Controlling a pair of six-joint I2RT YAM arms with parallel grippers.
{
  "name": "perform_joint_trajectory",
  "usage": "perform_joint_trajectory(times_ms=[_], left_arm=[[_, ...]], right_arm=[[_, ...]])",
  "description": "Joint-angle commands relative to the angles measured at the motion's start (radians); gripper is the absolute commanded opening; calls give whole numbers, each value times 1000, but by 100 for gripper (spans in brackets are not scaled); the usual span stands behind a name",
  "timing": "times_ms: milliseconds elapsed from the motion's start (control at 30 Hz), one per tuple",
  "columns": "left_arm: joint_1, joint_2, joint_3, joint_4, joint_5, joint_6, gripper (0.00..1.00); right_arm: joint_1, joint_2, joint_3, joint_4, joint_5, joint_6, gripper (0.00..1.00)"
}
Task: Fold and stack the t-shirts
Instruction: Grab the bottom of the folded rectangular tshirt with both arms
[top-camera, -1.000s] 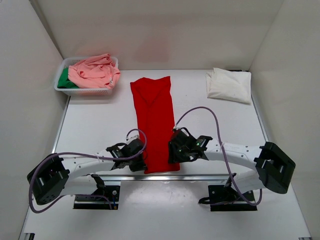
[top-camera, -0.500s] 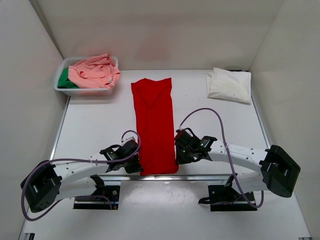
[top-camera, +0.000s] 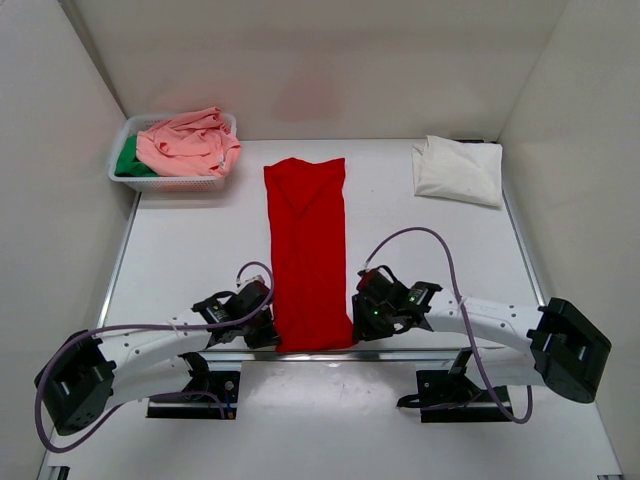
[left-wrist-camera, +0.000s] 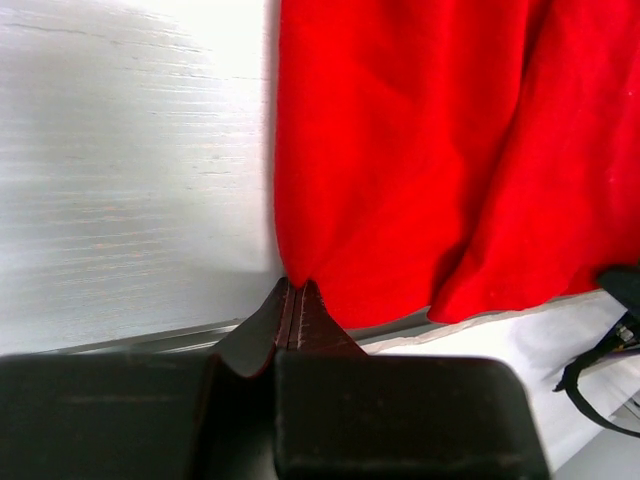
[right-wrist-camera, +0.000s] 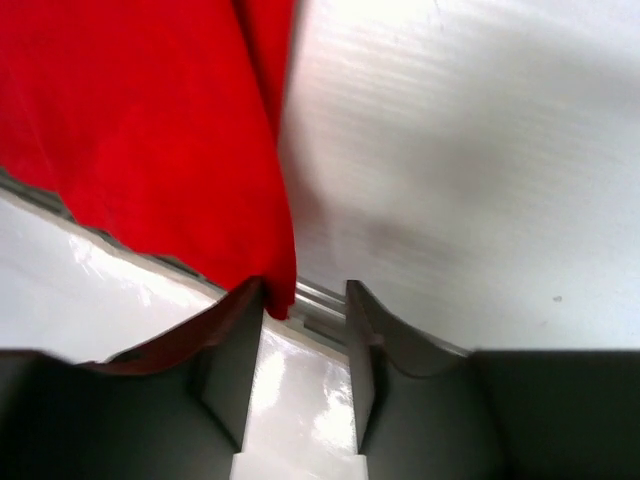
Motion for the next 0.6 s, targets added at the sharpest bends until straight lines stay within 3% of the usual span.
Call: perform_joint_trajectory(times_ms=[0, 100, 167, 267, 300, 400, 567], left_arm=[[-5, 16, -14, -13, 18, 11, 0], [-9, 13, -19, -12, 19, 9, 0], [-7, 1, -14, -23, 14, 7, 0], [-6, -17, 1, -48, 8, 6, 0], [0, -27, 7, -53, 6, 5, 0], [29, -70, 41, -90, 3, 15, 0], [199, -117, 149, -157, 17, 104, 0]], right_arm=[[-10, -48, -37, 55, -44, 17, 37], [-2, -69, -60, 116, -80, 30, 42], [9, -60, -64, 130, -85, 28, 38], [13, -37, -47, 130, -88, 28, 6], [21, -34, -39, 121, -74, 28, 0], [18, -29, 3, 75, -46, 3, 0], [-70, -31, 93, -5, -52, -90, 0]])
